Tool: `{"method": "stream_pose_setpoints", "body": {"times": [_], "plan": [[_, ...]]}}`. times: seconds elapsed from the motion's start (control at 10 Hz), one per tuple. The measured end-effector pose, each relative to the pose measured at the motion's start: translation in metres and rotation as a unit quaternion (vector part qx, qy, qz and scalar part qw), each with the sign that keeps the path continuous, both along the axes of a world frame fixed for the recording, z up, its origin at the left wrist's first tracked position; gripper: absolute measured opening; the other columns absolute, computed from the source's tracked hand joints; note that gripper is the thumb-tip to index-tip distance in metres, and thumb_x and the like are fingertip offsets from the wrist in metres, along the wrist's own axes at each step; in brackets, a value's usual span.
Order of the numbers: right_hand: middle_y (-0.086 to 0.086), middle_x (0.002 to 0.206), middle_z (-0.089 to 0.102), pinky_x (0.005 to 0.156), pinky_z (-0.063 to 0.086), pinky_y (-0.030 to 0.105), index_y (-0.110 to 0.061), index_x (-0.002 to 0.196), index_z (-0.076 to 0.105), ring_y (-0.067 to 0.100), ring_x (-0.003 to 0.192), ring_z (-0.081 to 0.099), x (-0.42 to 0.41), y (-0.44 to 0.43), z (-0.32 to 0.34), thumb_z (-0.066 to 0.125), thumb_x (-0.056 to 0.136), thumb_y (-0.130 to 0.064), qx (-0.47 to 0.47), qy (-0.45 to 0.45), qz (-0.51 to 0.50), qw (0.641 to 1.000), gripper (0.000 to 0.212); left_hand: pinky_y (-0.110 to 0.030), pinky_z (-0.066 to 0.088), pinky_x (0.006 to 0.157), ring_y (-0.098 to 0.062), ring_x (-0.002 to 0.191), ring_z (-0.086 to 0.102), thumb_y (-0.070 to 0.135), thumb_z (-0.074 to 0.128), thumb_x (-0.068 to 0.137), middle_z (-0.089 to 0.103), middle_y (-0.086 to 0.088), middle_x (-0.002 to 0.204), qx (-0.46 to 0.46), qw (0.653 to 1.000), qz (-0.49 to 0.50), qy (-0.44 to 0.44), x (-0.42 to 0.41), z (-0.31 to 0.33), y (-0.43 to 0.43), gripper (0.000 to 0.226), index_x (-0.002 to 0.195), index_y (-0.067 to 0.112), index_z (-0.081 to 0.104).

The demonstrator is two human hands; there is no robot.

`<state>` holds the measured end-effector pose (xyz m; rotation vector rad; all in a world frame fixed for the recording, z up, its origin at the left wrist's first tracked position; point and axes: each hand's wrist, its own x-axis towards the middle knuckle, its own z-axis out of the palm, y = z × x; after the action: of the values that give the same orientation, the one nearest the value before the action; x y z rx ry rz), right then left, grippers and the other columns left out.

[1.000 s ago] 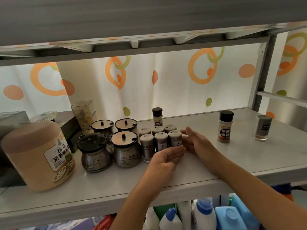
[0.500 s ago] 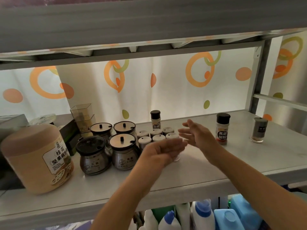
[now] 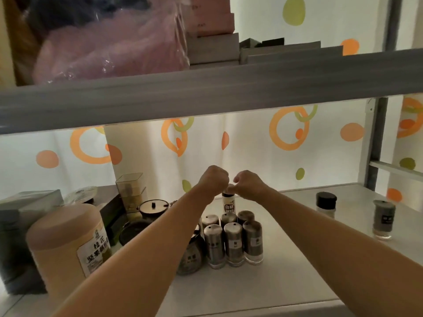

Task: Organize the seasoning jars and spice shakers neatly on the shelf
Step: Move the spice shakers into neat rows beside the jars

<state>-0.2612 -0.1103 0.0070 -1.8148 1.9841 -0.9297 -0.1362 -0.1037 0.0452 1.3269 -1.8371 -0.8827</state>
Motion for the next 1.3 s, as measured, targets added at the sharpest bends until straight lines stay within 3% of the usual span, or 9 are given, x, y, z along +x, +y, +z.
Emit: {"method": "stream_pose_setpoints", "body": {"times": [0.1,0.2,0.4,0.5,0.6,0.7,1.0,1.1,1.3], "plan": [[0.001,0.057,0.047,0.05,0.032,0.026,-0.012,0.057,0.045,0.014,0.054,0.043,0.005,-0.008,-0.004,0.074,0.071,-0.034,0.015,-0.004,-0.005,1.0,0.04,-0.022,0.046,0.063,-0.018,0.075,0.053,0.001,0.04,0.092,0.054,-0.002,0.078,0.011,1.0,0.002,-0.022,-0.001,-0.01,-0.006,0.025,0.078,0.013,0.056],[0.002,0.059,0.052,0.051,0.035,0.026,-0.011,0.06,0.05,0.015,0.055,0.047,0.009,-0.015,-0.003,0.074,0.068,-0.032,0.023,0.003,-0.007,1.0,0.033,-0.031,0.044,0.07,-0.026,0.079,0.052,-0.005,0.04,0.083,0.058,-0.014,0.081,-0.012,0.999,0.005,-0.038,0.0,-0.012,-0.008,0.026,0.08,0.0,0.065],[0.001,0.058,0.053,0.049,0.036,0.025,-0.012,0.059,0.053,0.014,0.054,0.049,0.012,-0.015,-0.002,0.074,0.072,-0.027,0.017,0.045,-0.006,0.999,0.028,-0.035,0.047,0.081,-0.027,0.088,0.056,-0.007,0.039,0.082,0.063,-0.016,0.092,-0.02,0.999,-0.001,-0.036,0.002,-0.014,-0.003,0.033,0.086,0.006,0.069],[0.006,0.062,0.059,0.055,0.046,0.031,-0.005,0.068,0.062,0.021,0.062,0.056,0.0,-0.005,0.007,0.074,0.07,-0.026,0.009,0.037,-0.004,0.999,0.024,-0.037,0.049,0.088,-0.027,0.096,0.059,-0.008,0.039,0.084,0.067,-0.017,0.104,-0.025,0.999,-0.025,-0.026,-0.003,-0.012,0.007,0.037,0.096,0.004,0.071],[0.018,0.077,0.071,0.071,0.057,0.041,0.003,0.077,0.07,0.024,0.069,0.063,-0.018,0.015,0.017,0.074,0.071,-0.025,0.002,0.024,0.005,1.0,0.029,-0.036,0.049,0.086,-0.024,0.091,0.057,-0.01,0.04,0.081,0.066,-0.017,0.098,-0.032,0.998,-0.061,-0.015,-0.01,-0.006,0.018,0.037,0.07,0.015,0.065],[0.018,0.083,0.072,0.074,0.057,0.04,0.001,0.08,0.073,0.023,0.073,0.066,-0.035,0.039,0.022,0.075,0.073,-0.023,0.001,0.03,0.013,0.999,0.025,-0.035,0.047,0.079,-0.025,0.088,0.056,-0.013,0.039,0.076,0.064,-0.018,0.094,-0.026,0.994,-0.11,-0.002,-0.018,-0.007,0.027,0.033,0.084,-0.002,0.069],[0.009,0.081,0.072,0.071,0.058,0.034,-0.005,0.088,0.073,0.021,0.079,0.068,-0.066,0.098,0.015,0.077,0.076,-0.021,-0.01,-0.001,0.005,1.0,0.02,-0.043,0.048,0.101,-0.027,0.112,0.062,-0.014,0.037,0.078,0.068,-0.013,0.116,-0.027,0.985,-0.17,-0.006,-0.043,-0.012,0.062,0.046,0.101,0.008,0.07],[0.005,0.08,0.072,0.071,0.057,0.031,-0.008,0.092,0.074,0.019,0.077,0.068,-0.065,0.109,0.008,0.076,0.078,-0.023,-0.022,-0.004,0.01,1.0,0.022,-0.041,0.048,0.1,-0.026,0.113,0.062,-0.014,0.039,0.08,0.068,-0.013,0.117,-0.023,0.983,-0.178,-0.021,-0.039,-0.011,0.068,0.046,0.111,0.004,0.069],[0.004,0.086,0.073,0.078,0.057,0.037,-0.013,0.096,0.074,0.02,0.086,0.069,-0.056,0.125,0.0,0.076,0.078,-0.028,-0.025,0.008,0.023,0.999,0.024,-0.019,0.045,0.072,-0.024,0.111,0.064,-0.015,0.038,0.083,0.067,-0.011,0.119,-0.002,0.981,-0.192,-0.027,-0.026,-0.011,0.083,0.046,0.115,0.003,0.066]]}}
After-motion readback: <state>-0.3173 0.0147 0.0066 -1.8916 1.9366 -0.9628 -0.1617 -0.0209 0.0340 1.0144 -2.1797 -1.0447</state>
